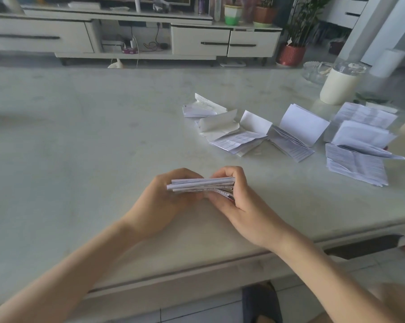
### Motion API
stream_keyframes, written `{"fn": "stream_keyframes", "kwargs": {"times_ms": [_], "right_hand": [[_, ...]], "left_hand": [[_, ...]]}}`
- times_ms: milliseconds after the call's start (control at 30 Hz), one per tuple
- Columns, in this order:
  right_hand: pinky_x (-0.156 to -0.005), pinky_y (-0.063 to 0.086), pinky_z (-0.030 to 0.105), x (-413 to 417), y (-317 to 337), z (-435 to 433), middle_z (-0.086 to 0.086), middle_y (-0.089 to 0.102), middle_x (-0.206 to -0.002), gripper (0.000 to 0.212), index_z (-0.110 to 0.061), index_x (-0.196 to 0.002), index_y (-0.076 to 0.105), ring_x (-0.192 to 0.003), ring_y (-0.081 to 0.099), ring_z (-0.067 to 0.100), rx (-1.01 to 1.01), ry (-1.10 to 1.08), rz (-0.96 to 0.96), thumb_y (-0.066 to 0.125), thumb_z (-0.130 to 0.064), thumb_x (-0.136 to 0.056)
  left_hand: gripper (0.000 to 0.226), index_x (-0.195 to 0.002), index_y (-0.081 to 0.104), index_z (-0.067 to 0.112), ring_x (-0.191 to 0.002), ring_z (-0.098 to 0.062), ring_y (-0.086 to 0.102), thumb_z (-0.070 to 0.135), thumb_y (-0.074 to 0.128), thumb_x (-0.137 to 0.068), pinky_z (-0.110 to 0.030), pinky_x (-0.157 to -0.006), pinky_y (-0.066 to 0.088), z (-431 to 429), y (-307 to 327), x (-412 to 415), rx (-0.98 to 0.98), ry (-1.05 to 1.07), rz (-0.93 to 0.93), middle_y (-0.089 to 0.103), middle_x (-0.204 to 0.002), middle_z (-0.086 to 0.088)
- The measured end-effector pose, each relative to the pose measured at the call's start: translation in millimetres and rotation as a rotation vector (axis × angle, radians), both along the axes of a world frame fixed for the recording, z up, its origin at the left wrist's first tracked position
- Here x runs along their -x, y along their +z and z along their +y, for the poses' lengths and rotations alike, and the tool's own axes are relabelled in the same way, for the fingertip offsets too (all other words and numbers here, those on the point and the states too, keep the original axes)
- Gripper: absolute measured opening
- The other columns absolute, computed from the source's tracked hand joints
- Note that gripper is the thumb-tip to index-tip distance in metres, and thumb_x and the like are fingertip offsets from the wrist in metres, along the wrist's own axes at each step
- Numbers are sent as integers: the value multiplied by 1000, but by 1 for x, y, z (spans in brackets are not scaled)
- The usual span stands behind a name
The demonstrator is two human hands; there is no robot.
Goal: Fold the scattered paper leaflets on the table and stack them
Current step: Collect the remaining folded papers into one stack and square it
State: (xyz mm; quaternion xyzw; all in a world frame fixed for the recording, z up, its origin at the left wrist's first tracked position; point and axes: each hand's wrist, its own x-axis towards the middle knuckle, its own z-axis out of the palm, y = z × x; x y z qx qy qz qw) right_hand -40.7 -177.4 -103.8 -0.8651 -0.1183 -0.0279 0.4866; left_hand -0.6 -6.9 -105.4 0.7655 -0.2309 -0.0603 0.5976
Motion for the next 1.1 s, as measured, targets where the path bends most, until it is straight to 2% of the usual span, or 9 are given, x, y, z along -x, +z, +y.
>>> {"fn": "stream_keyframes", "kwargs": {"times_ms": [167, 333, 433, 533, 600, 733, 867, 1000, 1100], "right_hand": [[-54, 42, 31, -2, 25, -15, 8, 54, -61, 34, -2, -75, 55, -57, 50, 17, -89, 3, -62, 73, -31, -76], [-37, 44, 24, 3, 36, -13, 1, 57, -52, 21, 2, -79, 66, -42, 56, 14, -368, 99, 93, 65, -18, -74], [-36, 42, 19, 2, 24, 1, 2, 60, -49, 7, -2, -81, 67, -39, 57, 16, -506, -38, 149, 64, -8, -80], [-39, 47, 21, 0, 16, 19, 5, 62, -53, 8, -1, -78, 67, -42, 58, 16, -687, -279, 136, 63, -4, -85], [-44, 53, 28, -1, 8, 33, 9, 62, -57, 14, -4, -74, 68, -50, 59, 18, -699, -423, 78, 66, -12, -86], [-61, 56, 52, -3, 0, 56, 10, 68, -66, 35, -7, -74, 66, -67, 68, 29, -501, -462, 1, 65, -41, -79], [-73, 52, 31, -20, 26, 30, 4, 69, -79, 46, -6, -72, 67, -79, 65, 18, -225, -286, 9, 46, -44, -87], [-87, 28, 32, -37, 38, -35, 16, 63, -114, 38, -3, -54, 64, -109, 51, 30, 759, -379, -549, 39, -22, -76], [-108, 3, 37, -45, 32, -47, 16, 34, -149, 30, -7, -72, 69, -142, 19, 37, 1116, -228, -288, 40, -12, -78]], "left_hand": [[12, -84, 73, 22, -69, -11, 66, 19, 71, -72, -22, -64, 53, 9, 20, -2, 28, -99, 105, 72, -80, -2], [21, -90, 75, 15, -70, -21, 70, 11, 60, -77, -25, -59, 55, 14, 31, 3, 122, -296, 336, 73, -79, -8], [19, -93, 74, 8, -78, -20, 70, 14, 63, -78, -25, -63, 56, 14, 28, -2, 170, -206, 407, 73, -89, -9], [28, -104, 68, 7, -99, -24, 66, 23, 55, -85, -30, -87, 54, 5, 25, -3, 438, -120, 569, 70, -108, -13], [33, -108, 65, 10, -98, -24, 66, 27, 46, -89, -36, -87, 55, -9, 25, 7, 579, -128, 626, 69, -110, -14], [28, -100, 63, 8, -73, -22, 69, 23, 40, -96, -33, -56, 56, -22, 19, 15, 695, 78, 673, 71, -90, -13], [22, -108, 60, 12, -85, -21, 69, 16, 42, -97, -35, -68, 60, -3, 18, 0, 753, 245, 625, 71, -100, -9], [17, -102, 62, 10, -80, -24, 71, 12, 46, -94, -38, -67, 60, 11, 17, -7, 697, 256, 679, 72, -96, -11], [21, -106, 62, 7, -85, -28, 70, 13, 47, -92, -38, -68, 60, 10, 19, -7, 679, 171, 712, 71, -101, -15]]}}
